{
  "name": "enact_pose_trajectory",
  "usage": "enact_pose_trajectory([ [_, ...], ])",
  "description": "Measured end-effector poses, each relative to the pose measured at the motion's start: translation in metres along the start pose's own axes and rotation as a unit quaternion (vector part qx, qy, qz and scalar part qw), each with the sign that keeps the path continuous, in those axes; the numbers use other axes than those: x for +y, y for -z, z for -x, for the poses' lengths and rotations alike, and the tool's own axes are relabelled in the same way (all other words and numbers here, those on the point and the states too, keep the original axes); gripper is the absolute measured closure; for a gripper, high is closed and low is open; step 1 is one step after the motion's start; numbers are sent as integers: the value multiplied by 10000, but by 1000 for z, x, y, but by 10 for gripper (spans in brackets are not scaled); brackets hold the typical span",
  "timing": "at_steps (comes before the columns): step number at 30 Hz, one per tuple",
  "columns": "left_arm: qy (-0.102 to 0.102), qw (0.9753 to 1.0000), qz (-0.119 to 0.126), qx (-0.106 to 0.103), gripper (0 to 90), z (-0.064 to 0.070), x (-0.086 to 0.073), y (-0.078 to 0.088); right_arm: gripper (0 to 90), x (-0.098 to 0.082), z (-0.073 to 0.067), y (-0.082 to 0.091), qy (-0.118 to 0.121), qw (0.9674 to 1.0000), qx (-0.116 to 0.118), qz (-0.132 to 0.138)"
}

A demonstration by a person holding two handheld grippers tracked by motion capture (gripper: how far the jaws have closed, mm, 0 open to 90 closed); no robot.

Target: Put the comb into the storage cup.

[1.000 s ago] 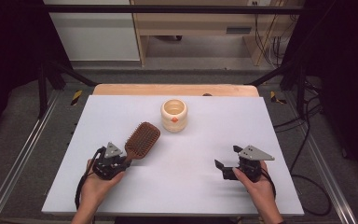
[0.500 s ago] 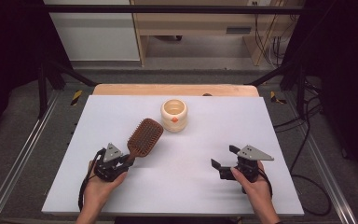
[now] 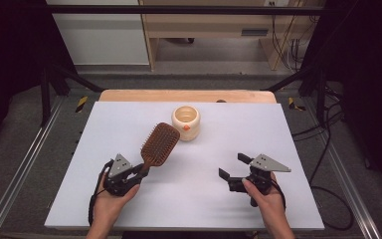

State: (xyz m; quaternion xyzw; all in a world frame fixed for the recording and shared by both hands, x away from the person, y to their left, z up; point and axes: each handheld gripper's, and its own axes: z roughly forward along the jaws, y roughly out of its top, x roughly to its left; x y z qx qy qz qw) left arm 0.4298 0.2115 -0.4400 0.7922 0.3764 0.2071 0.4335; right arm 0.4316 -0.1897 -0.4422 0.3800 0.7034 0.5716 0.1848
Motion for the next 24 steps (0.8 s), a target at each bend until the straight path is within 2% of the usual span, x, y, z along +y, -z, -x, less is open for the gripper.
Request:
enact_pose_trajectory([
  [4,-114,9999,74,24,724,3,0,1,68,7,-12,-8,-52,9998,167,79],
  [9,-16,9999,100,87,724,1,-2,1,68,14,-27,-25,-66,9994,345,58],
  [13,-47,9998,196,90,724,3,-1,3,61,21,-36,-42,-81,9988,481,-60],
  [17,-61,9995,312,69,724,6,1,4,56,30,-47,-59,-63,9982,563,-184],
  [21,-150,9992,343,108,724,9,1,4,55,38,-52,-70,-161,9976,637,-212],
  [24,-137,9991,372,113,724,8,1,5,59,42,-53,-76,-173,9980,563,-228],
])
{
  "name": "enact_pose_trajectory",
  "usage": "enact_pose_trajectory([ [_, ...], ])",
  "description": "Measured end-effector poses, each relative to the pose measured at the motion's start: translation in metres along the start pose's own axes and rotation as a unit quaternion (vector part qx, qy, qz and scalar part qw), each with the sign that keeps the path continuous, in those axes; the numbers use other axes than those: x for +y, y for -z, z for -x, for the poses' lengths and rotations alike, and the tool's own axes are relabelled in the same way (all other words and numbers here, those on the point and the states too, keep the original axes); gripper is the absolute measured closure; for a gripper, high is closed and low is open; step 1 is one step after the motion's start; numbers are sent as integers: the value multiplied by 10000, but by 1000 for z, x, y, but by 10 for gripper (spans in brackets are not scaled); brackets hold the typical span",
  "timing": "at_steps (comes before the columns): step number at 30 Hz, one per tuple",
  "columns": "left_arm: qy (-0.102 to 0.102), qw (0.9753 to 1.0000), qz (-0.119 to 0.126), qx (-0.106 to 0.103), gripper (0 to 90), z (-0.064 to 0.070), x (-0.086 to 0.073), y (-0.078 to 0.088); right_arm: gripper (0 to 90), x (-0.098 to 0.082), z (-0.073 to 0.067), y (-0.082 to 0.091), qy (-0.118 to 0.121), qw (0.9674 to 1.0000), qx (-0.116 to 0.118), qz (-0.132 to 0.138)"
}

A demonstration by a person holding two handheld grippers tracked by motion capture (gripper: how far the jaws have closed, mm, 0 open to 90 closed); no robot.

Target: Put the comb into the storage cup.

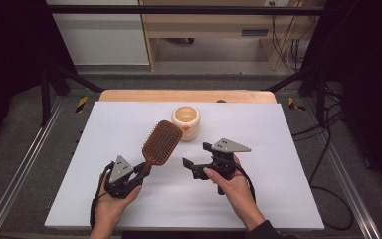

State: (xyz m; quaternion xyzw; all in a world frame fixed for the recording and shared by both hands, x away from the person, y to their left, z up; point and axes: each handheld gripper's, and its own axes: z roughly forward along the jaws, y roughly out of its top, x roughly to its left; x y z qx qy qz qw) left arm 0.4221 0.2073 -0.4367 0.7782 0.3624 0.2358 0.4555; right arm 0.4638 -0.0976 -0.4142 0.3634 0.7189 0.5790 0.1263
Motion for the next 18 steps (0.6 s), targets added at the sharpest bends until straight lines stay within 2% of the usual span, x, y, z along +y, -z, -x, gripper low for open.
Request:
enact_pose_trajectory([
  [10,-5,9999,147,-27,724,1,1,2,58,6,-3,-9,-243,9995,166,100],
  [18,-35,9995,303,-9,724,4,2,3,59,6,-6,-13,-292,9992,243,106],
])
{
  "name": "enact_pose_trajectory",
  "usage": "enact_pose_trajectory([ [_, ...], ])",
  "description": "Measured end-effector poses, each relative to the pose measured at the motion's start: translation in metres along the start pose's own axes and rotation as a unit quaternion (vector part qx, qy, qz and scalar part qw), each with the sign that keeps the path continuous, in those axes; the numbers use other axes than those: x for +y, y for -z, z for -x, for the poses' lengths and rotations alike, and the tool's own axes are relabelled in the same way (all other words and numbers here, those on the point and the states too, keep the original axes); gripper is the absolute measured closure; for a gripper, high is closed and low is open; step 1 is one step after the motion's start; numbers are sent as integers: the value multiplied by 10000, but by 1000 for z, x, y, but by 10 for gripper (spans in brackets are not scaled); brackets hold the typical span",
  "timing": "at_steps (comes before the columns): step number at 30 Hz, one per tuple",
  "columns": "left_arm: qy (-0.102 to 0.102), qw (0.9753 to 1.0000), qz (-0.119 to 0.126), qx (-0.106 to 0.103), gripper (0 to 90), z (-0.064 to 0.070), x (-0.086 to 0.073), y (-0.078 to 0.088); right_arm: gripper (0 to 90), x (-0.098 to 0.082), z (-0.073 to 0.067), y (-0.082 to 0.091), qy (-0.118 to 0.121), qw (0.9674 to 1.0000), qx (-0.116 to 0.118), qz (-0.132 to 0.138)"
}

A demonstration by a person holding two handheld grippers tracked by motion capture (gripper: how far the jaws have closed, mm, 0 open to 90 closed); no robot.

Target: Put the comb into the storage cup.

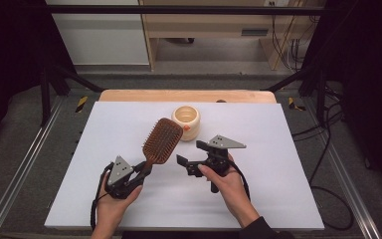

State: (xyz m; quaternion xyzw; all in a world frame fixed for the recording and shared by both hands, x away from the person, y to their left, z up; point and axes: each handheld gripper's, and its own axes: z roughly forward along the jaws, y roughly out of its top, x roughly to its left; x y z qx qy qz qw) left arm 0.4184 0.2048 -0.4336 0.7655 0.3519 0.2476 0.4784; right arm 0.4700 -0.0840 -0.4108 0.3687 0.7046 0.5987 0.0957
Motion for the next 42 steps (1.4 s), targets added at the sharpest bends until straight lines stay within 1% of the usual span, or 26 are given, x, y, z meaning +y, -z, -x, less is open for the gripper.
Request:
enact_pose_trajectory([
  [3,32,10000,66,7,724,1,1,1,60,0,-1,-1,-50,10000,40,37],
  [5,52,9999,99,-1,724,1,1,1,62,1,-2,-2,-40,10000,58,52],
  [11,22,9998,183,-8,724,4,2,2,64,5,-5,-5,-58,9998,140,99],
  [14,18,9997,228,-9,724,5,2,2,63,8,-7,-7,-91,9996,227,143],
  [16,18,9997,255,-21,724,5,3,2,65,9,-8,-9,-92,9995,264,148],
  [19,-9,9995,299,-42,724,6,3,3,67,11,-10,-13,-154,9991,349,157],
  [22,-13,9994,329,-53,724,6,3,3,72,13,-13,-16,-136,9990,395,164],
  [25,-30,9994,349,-70,724,7,3,4,81,17,-15,-19,-174,9987,447,172],
  [29,-72,9991,400,-90,724,10,4,4,98,22,-15,-22,-270,9981,506,221],
  [32,-119,9990,406,-112,724,12,4,3,111,24,-12,-24,-411,9974,539,248],
  [36,-158,9989,425,-141,724,14,5,3,126,25,-11,-25,-579,9957,639,330],
  [38,-156,9988,439,-152,724,14,5,3,135,26,-11,-25,-666,9949,650,396],
  [40,-148,9987,459,-171,724,15,5,4,152,27,-11,-26,-799,9932,715,459],
  [42,-164,9985,485,-181,723,15,5,5,161,28,-11,-26,-828,9925,765,484],
])
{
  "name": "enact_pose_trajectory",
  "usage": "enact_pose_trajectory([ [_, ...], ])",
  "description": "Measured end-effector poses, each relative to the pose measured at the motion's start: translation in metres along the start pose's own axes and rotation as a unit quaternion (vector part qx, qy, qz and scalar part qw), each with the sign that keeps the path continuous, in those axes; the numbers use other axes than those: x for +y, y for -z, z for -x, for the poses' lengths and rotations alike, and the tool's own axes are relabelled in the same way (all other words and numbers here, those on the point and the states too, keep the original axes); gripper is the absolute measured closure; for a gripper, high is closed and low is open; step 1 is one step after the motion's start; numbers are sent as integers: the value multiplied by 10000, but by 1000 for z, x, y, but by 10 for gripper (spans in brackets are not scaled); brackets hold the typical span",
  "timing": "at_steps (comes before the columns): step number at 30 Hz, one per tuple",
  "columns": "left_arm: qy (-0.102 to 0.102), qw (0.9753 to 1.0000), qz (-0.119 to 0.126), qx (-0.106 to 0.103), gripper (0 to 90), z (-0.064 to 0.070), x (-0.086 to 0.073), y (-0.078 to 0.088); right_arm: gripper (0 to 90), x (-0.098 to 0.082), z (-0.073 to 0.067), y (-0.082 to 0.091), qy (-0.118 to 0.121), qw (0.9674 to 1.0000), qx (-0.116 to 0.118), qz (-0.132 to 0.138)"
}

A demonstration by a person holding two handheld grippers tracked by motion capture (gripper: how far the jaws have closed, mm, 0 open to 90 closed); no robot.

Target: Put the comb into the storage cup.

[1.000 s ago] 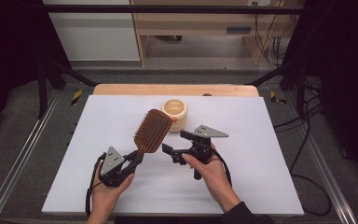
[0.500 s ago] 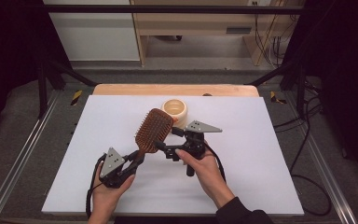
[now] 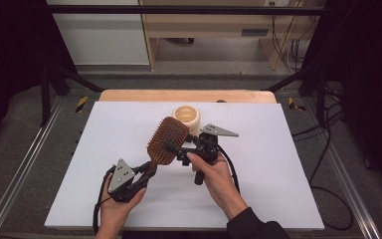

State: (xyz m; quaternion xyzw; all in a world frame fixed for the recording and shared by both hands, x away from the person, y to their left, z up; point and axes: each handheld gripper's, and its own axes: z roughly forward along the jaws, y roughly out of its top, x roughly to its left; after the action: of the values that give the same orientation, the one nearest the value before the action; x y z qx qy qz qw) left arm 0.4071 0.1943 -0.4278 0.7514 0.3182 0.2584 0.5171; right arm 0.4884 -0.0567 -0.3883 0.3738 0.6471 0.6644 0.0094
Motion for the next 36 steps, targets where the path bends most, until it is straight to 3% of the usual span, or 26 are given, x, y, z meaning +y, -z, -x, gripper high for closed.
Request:
enact_pose_trajectory([
  [11,-73,9999,102,-54,723,4,2,0,219,10,-4,-2,-17,9999,123,20],
  [18,-74,9998,176,-64,723,5,2,1,329,15,-4,-1,-70,9997,210,115],
  [26,37,9998,154,-122,724,3,-2,-3,442,14,-6,-2,-289,9990,278,215],
  [31,203,9996,155,-121,725,1,-3,-5,498,13,-14,-4,-226,9987,188,411],
  [36,284,9995,127,-67,723,-2,-6,-6,516,13,-22,-10,-78,9995,63,313],
])
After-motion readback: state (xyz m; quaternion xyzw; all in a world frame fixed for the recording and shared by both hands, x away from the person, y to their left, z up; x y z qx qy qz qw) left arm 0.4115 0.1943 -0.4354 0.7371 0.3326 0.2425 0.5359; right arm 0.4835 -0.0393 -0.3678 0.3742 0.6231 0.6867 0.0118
